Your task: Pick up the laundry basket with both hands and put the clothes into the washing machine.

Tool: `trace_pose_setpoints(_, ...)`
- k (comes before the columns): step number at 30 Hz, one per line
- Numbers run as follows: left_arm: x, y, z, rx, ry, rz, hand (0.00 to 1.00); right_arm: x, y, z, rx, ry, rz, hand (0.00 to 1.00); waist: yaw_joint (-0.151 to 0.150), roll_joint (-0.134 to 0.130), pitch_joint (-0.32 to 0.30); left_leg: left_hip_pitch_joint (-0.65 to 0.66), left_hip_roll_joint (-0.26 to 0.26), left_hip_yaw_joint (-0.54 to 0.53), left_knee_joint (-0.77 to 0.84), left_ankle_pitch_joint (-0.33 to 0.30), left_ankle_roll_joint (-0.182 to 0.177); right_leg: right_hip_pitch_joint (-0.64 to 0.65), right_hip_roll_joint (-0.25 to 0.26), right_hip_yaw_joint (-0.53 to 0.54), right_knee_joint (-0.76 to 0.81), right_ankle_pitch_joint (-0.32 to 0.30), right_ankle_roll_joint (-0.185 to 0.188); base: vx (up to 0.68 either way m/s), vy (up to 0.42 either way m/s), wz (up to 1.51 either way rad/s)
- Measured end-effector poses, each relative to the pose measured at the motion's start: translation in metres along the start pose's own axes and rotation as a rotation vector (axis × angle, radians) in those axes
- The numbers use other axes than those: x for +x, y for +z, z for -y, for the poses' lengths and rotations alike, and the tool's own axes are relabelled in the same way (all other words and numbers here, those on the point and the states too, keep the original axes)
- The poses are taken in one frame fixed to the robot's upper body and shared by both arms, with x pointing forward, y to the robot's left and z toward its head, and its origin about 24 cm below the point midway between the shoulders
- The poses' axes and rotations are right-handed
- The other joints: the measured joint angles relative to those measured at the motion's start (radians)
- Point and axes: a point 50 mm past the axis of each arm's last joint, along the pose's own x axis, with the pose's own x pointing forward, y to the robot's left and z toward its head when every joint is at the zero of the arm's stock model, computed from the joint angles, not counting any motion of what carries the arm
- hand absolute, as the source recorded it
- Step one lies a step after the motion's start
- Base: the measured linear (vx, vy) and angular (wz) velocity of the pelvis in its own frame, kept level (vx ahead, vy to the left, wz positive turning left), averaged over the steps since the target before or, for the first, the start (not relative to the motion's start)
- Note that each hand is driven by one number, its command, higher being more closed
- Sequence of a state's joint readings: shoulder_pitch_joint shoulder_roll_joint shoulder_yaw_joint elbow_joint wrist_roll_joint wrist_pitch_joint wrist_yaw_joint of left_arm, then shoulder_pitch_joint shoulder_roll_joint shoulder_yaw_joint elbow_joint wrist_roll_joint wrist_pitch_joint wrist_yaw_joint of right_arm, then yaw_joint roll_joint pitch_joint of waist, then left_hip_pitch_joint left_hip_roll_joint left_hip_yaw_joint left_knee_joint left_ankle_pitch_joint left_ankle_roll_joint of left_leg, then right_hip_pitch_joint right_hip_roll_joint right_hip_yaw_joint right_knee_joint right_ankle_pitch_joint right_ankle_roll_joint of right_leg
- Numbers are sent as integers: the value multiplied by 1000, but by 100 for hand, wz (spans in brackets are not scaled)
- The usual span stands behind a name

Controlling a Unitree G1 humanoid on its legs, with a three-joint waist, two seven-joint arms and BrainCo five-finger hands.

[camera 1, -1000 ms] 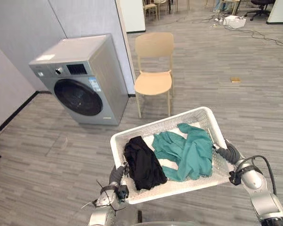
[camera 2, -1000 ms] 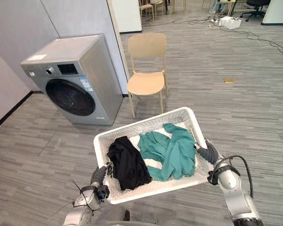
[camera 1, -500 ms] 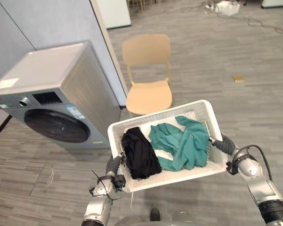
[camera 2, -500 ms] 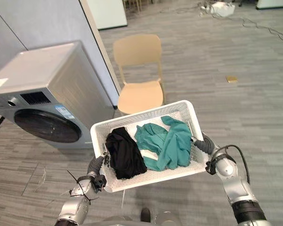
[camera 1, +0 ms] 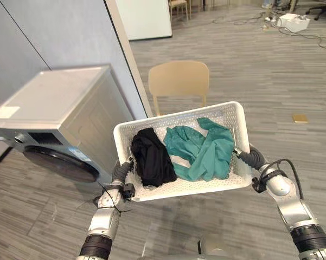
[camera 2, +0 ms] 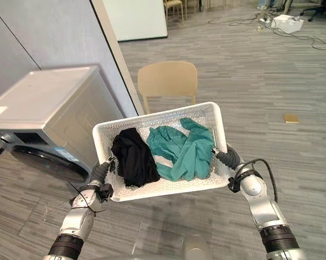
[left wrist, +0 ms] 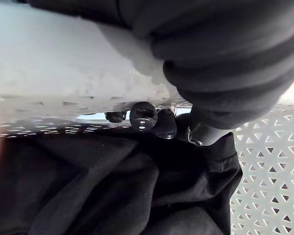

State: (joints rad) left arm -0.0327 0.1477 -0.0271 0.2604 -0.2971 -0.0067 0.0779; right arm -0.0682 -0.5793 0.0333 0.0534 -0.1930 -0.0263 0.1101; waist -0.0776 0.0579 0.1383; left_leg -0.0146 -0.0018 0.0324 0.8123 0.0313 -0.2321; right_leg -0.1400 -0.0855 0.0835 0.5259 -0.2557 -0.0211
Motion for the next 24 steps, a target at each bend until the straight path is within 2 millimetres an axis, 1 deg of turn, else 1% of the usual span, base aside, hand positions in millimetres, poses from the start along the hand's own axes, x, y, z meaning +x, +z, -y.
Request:
trace_pose_setpoints(1, 0, 6, 2, -13, -3, 29, 100, -1, 8, 9, -18, -22, 34, 100, 11, 12, 3, -136, 51, 76, 265, -10, 3, 51, -4, 11, -8, -34, -21, 334, -66, -31)
trace_pose_setpoints(2, 0, 8, 3, -16, -2, 46, 100, -1, 9, 11, -17, -30, 39, 100, 11, 8, 5, -179, 105, 159, 298, -35, 44, 78, -26, 25, -15, -53, -27, 260, -7, -38)
trace_pose_setpoints(3, 0, 9, 4, -18, -4, 49, 100, -1, 9, 11, -20, -32, 38, 100, 9, 8, 5, -191, 130, 195, 281, -47, 63, 90, -36, 29, -22, -56, -28, 237, 63, -30)
trace_pose_setpoints(4, 1, 10, 5, -20, -7, 52, 100, -1, 8, 14, -23, -33, 38, 100, 8, 6, 6, -204, 171, 257, 207, -69, 101, 104, -60, 43, -34, -58, -19, 209, 94, -22)
trace_pose_setpoints(5, 2, 11, 8, -27, -12, 58, 100, -2, 8, 16, -23, -36, 36, 100, 7, 5, 7, -211, 189, 286, 76, -78, 116, 104, -83, 58, -42, -58, -9, 246, 127, -21)
trace_pose_setpoints(6, 3, 13, 9, -29, -16, 62, 100, -2, 7, 18, -25, -41, 32, 100, 4, 6, 6, -208, 184, 286, -54, -77, 116, 102, -96, 61, -47, -61, -5, 157, 116, -13)
trace_pose_setpoints(7, 4, 14, 10, -28, -19, 65, 100, -2, 5, 18, -24, -42, 27, 100, 4, 2, 7, -195, 164, 274, -164, -69, 121, 103, -111, 63, -51, -67, 6, 164, 154, -6)
trace_pose_setpoints(8, 6, 15, 12, -25, -26, 66, 100, -2, 1, 19, -30, -40, 16, 100, 1, -5, 8, -153, 111, 239, -426, -52, 115, 103, -137, 73, -51, -79, 26, 219, 197, 1)
trace_pose_setpoints(9, 8, 15, 16, -20, -38, 62, 100, -2, -4, 21, -37, -38, -1, 100, -8, 7, 2, -126, 71, 189, -622, -17, 91, 104, -147, 77, -53, -93, 48, 229, 207, 6)
trace_pose_setpoints(11, 11, 13, 20, -11, -55, 50, 100, -1, -15, 20, -34, -29, -40, 100, -14, 28, -11, -124, 52, 148, -716, 13, 64, 105, -144, 77, -56, -110, 79, 266, 263, 1)
trace_pose_setpoints(12, 12, 8, 22, -4, -62, 29, 100, -1, -22, 18, -30, -18, -69, 100, -14, 46, -20, -100, 47, 143, -765, 52, 86, 120, -139, 82, -67, -121, 99, 372, 400, -31)
trace_pose_setpoints(13, 11, 3, 22, -1, -60, 8, 100, -1, -23, 15, -30, -6, -77, 100, -12, 65, -32, -73, 39, 143, -788, 115, 130, 133, -133, 101, -80, -137, 126, 330, 377, -44)
trace_pose_setpoints(14, 11, 2, 21, -1, -57, 2, 100, -1, -23, 14, -27, -3, -77, 100, -13, 73, -38, -63, 32, 148, -786, 103, 155, 137, -135, 111, -84, -145, 142, 346, 440, -41)
trace_pose_setpoints(15, 12, 2, 20, 6, -54, 2, 100, -1, -26, 8, -1, -2, -88, 100, -21, 45, -45, -58, -18, 164, -778, 77, 172, 138, -187, 135, -96, -137, 169, 311, 411, -35)
trace_pose_setpoints(16, 13, 3, 19, 10, -55, 4, 100, 0, -29, 10, -4, 0, -99, 100, -16, 37, -41, -61, -41, 164, -771, 56, 201, 136, -208, 156, -122, -107, 202, 345, 459, -30)
trace_pose_setpoints(17, 13, 2, 19, 11, -55, -2, 100, 3, -29, 9, -4, 4, -100, 100, -18, 38, -41, -67, -66, 176, -772, 42, 221, 137, -234, 181, -158, -58, 223, 293, 395, -31)
trace_pose_setpoints(18, 13, 2, 19, 13, -55, -5, 100, 6, -31, 8, -4, 11, -110, 100, -15, 39, -42, -68, -80, 183, -770, 30, 239, 134, -249, 201, -178, -9, 234, 221, 321, -19)
trace_pose_setpoints(19, 13, 2, 19, 15, -55, -7, 100, 6, -32, 8, -5, 14, -115, 100, -14, 40, -43, -66, -85, 188, -769, 24, 249, 132, -252, 210, -182, 14, 240, 185, 287, -19)
trace_pose_setpoints(20, 13, 2, 18, 22, -53, -6, 100, 9, -32, 7, -9, 18, -115, 100, -9, 42, -42, -66, -91, 194, -762, 14, 263, 115, -252, 233, -171, 57, 253, 121, 194, -17)
trace_pose_setpoints(21, 13, 3, 17, 25, -52, -5, 100, 12, -31, 8, -9, 18, -112, 100, -3, 43, -42, -65, -93, 195, -761, 13, 263, 97, -246, 250, -147, 89, 262, 144, 202, -20)
trace_pose_setpoints(22, 14, 4, 16, 30, -52, -2, 100, 15, -29, 8, -3, 13, -108, 100, 5, 44, -41, -64, -93, 195, -760, 13, 263, 62, -234, 265, -96, 119, 263, 96, 106, -14)
trace_pose_setpoints(23, 14, 4, 15, 34, -50, -2, 100, 17, -28, 8, 0, 12, -105, 100, 5, 44, -41, -64, -93, 194, -759, 13, 263, 45, -226, 275, -66, 132, 267, 94, 70, -7)
trace_pose_setpoints(24, 15, 6, 13, 42, -49, 2, 100, 21, -26, 8, -1, 16, -100, 100, 1, 50, -36, -62, -92, 192, -757, 13, 264, 25, -214, 288, -27, 133, 273, 44, -2, 1)
